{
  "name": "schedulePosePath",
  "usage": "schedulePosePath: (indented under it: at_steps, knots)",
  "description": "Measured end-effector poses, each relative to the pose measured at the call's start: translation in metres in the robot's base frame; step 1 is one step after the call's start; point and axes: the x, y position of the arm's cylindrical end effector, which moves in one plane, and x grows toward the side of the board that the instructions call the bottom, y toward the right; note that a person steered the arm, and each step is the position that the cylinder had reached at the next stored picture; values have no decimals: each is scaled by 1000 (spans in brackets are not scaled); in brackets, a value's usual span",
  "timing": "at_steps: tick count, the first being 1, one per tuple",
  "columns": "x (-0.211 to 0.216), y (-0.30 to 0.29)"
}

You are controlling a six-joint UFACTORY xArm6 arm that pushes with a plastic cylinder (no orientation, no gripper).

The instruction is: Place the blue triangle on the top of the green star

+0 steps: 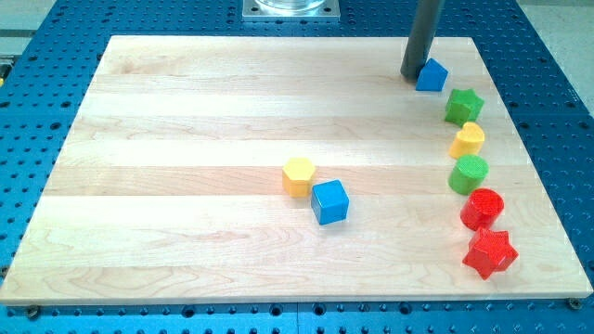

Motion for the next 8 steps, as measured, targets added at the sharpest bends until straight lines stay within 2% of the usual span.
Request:
schedulePosePath:
  at_steps: [1,3,5,8]
  knots:
    - [0,-18]
    - [8,12]
    - [15,-24]
    - [30,-6]
